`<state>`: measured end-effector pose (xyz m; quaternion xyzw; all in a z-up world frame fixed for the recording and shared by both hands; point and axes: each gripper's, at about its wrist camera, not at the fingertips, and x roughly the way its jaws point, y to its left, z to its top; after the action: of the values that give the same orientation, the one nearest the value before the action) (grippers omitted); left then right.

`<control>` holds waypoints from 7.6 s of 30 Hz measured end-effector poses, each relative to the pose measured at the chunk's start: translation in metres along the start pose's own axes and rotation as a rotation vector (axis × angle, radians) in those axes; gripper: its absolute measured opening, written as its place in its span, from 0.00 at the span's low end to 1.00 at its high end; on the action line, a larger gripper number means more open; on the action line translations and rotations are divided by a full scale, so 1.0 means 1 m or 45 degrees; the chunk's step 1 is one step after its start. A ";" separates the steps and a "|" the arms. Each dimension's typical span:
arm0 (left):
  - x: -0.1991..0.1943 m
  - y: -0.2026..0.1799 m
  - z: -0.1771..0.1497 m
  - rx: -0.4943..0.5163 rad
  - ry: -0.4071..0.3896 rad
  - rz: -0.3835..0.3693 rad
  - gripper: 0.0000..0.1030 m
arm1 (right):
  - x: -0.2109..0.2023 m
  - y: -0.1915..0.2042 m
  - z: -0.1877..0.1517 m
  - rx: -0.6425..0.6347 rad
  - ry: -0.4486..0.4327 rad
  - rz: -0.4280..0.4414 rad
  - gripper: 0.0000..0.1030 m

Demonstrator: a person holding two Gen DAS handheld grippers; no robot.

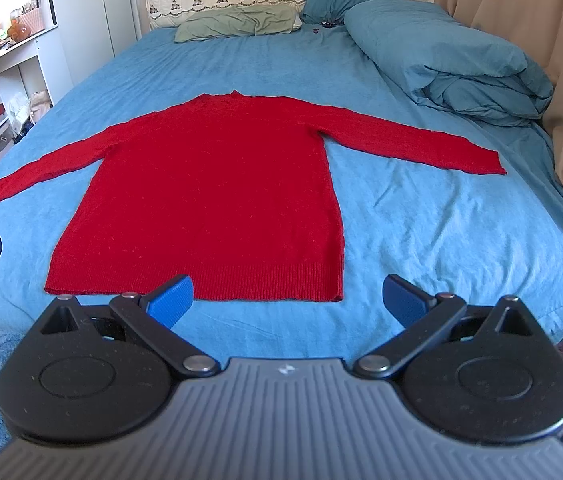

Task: Fold small clothes

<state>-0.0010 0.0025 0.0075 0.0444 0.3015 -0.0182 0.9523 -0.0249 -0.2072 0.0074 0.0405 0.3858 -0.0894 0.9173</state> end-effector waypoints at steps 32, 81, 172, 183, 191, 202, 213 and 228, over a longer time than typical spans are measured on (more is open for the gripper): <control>0.015 -0.010 0.049 -0.010 -0.040 -0.066 1.00 | -0.006 -0.016 0.051 0.087 -0.034 0.029 1.00; 0.512 -0.225 0.151 0.215 0.474 -0.344 1.00 | 0.405 -0.304 0.148 0.977 -0.108 -0.338 0.21; 0.495 -0.032 0.134 -0.161 0.152 -0.363 0.78 | 0.404 -0.078 0.164 -0.020 0.073 0.137 0.95; 0.518 -0.029 0.136 -0.154 0.193 -0.322 0.04 | 0.424 -0.072 0.160 -0.061 -0.038 -0.026 0.95; 0.496 -0.012 0.163 -0.182 -0.035 -0.247 0.04 | 0.441 -0.076 0.175 0.017 -0.109 -0.130 0.95; 0.508 0.046 0.129 -0.266 0.052 -0.115 0.04 | 0.449 -0.083 0.172 0.052 -0.090 -0.183 0.95; 0.447 0.060 0.111 -0.126 -0.019 0.028 0.64 | 0.398 -0.085 0.166 -0.017 -0.118 -0.115 0.97; 0.507 0.021 0.111 -0.061 0.155 -0.207 0.97 | 0.461 -0.033 0.184 0.006 -0.058 0.266 1.00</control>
<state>0.4788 0.0091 -0.1921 -0.0020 0.3616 -0.0855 0.9284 0.4141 -0.3270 -0.1943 0.0805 0.3583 0.0048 0.9301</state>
